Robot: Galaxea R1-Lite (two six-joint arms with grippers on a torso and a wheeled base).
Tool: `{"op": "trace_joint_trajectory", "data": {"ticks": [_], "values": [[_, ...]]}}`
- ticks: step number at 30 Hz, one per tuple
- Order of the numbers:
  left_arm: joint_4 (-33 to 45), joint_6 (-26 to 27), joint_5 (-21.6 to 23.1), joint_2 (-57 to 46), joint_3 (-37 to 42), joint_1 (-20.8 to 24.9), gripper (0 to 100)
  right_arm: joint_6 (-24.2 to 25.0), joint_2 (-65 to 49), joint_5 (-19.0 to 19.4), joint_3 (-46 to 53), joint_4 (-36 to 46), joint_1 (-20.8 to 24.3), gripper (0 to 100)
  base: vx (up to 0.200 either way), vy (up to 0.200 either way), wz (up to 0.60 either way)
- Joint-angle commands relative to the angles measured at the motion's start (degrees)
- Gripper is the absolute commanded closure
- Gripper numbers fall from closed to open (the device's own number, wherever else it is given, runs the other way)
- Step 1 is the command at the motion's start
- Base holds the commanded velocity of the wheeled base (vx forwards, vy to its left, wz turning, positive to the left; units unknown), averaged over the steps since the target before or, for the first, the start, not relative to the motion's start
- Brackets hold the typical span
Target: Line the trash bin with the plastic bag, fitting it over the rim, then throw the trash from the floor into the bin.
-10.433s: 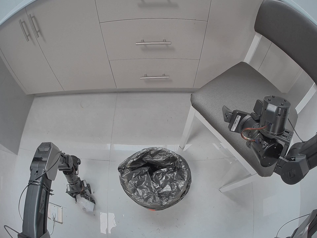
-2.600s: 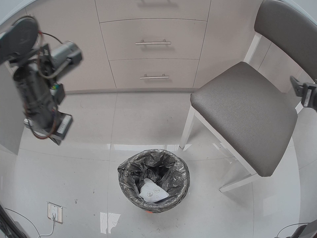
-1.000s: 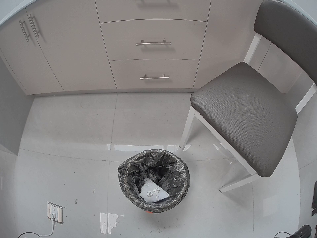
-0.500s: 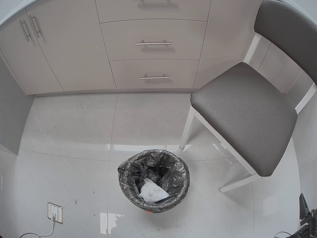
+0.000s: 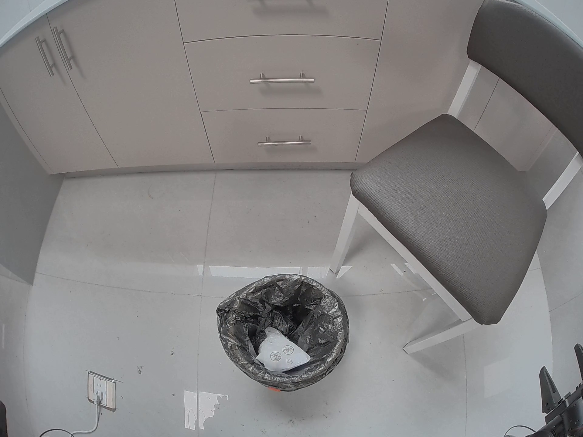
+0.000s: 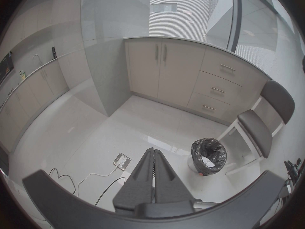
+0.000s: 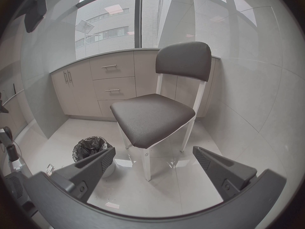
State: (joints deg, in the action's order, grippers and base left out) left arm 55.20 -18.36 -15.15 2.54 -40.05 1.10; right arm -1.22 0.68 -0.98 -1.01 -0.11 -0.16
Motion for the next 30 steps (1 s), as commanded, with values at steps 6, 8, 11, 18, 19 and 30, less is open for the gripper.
{"op": "trace_joint_trajectory", "data": {"ticks": [6,8,11,18,19,30], "values": [[-47.1,12.0,0.6,-2.5,30.0,-1.3,100,1.3,-0.7,0.5,1.0,0.0,0.1,0,0.0,0.0,0.0],[-61.9,20.4,0.5,-2.5,40.0,-1.3,100,1.3,-0.7,0.5,1.0,0.0,0.1,0,0.0,0.0,0.0],[-59.9,23.5,1.3,-2.4,39.6,-1.3,100,1.3,-0.7,0.5,1.0,0.0,0.1,0,0.0,0.0,0.0],[-55.5,20.8,17.5,-2.4,40.0,-1.3,100,1.3,-0.7,0.5,1.0,0.0,0.1,0,0.0,0.0,0.0],[-55.5,20.8,17.5,-2.4,40.0,-1.3,100,1.3,-0.7,0.5,1.0,0.0,0.1,0,0.0,0.0,0.0],[-54.7,18.7,15.0,-2.4,40.0,-1.1,100,1.4,-0.7,0.5,1.0,0.0,0.1,0,0.0,0.0,0.0]]}}
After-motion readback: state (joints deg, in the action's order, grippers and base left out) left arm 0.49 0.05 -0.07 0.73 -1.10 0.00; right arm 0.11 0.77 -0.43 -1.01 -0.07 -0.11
